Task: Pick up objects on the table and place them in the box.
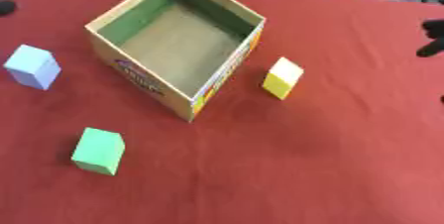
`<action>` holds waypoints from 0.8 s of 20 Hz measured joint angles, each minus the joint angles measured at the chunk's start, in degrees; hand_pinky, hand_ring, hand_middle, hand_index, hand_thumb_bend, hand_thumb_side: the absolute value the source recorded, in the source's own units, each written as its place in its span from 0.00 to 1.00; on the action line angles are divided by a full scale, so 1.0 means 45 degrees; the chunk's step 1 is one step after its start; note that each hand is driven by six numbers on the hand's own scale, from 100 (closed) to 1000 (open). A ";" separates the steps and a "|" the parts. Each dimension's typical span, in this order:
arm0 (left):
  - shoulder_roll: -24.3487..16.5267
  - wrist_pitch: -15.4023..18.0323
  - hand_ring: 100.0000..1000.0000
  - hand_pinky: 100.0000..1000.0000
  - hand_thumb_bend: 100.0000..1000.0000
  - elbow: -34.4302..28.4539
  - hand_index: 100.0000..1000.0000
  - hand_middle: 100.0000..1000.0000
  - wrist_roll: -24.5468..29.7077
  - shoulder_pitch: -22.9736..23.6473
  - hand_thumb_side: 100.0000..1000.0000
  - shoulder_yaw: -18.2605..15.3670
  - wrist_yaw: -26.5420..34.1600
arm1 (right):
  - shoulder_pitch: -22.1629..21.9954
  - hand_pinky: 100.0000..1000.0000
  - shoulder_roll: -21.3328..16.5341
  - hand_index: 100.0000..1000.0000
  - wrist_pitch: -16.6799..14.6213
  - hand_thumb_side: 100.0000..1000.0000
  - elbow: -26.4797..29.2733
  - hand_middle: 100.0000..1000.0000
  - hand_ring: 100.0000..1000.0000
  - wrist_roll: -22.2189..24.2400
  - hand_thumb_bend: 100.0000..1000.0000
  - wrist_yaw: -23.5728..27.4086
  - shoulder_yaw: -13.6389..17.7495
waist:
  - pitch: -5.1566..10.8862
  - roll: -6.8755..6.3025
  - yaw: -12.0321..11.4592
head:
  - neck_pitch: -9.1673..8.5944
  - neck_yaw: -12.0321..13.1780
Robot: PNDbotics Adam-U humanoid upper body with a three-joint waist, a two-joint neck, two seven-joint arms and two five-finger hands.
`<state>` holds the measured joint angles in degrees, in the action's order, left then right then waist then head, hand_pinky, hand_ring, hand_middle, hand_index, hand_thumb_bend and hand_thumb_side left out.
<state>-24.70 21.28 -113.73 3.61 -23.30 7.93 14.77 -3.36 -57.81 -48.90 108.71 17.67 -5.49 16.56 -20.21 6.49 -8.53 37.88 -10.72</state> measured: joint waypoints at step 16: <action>0.0001 -0.0081 0.84 0.84 0.00 0.0000 0.81 0.75 0.0294 -0.0153 0.53 0.0264 0.0063 | 0.2979 0.94 -0.1030 0.99 -0.0618 0.22 -0.2997 0.81 1.00 -0.0985 0.00 -0.3227 -0.2390 | 0.0000 0.0000 -0.0192 | -0.0102 -0.0668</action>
<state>-24.70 20.92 -113.73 4.94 -23.99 9.12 15.05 10.05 -62.44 -51.68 95.23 13.24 -20.01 5.80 -20.21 6.49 -9.39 37.42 -13.73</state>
